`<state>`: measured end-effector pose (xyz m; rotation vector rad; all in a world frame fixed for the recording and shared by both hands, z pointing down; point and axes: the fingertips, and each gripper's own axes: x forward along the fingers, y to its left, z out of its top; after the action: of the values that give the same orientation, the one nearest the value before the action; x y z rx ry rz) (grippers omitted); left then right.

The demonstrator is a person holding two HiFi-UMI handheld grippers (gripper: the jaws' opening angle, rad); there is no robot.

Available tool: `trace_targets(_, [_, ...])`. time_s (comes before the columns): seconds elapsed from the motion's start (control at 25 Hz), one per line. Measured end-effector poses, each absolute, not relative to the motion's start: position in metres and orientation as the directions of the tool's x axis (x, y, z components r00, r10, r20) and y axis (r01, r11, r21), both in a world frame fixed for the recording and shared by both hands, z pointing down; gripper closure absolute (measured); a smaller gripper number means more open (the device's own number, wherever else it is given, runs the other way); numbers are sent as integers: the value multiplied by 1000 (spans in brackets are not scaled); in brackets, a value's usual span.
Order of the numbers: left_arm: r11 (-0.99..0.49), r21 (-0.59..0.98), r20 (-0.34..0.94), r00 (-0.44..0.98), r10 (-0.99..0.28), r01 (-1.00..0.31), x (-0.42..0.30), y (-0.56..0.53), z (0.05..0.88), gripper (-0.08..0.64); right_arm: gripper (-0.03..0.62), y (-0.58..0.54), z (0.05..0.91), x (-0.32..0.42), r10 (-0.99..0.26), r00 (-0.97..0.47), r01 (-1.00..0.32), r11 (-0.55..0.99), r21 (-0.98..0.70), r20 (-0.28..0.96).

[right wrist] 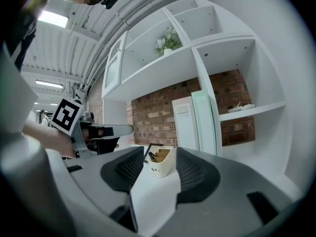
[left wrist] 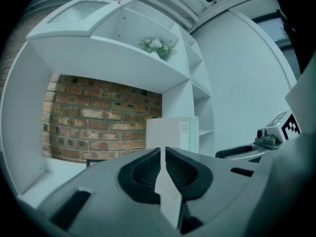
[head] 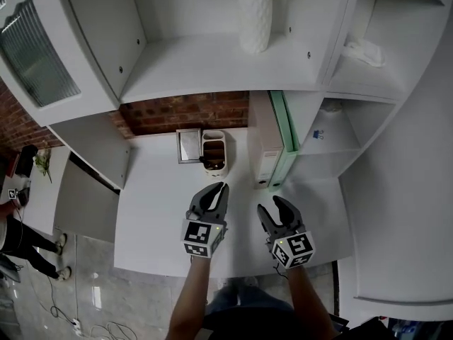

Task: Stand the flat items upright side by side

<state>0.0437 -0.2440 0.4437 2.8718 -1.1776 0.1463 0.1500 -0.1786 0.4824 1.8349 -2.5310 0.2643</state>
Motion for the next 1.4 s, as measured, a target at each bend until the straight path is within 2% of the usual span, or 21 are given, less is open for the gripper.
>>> trace_targets(0.36, [-624, -6, 110, 619, -777, -782, -37, -217, 425, 551, 540, -169, 430, 125, -955, -293, -952, 295, -79, -37])
trace_targets(0.52, [-621, -22, 108, 616, -781, -783, -57, -207, 423, 551, 590, -168, 409, 116, -955, -285, -956, 290, -45, -88])
trace_targets(1.4, [-616, -48, 81, 612, -787, -786, -80, -187, 409, 551, 597, -149, 404, 108, -980, -192, -981, 191, 20, -57])
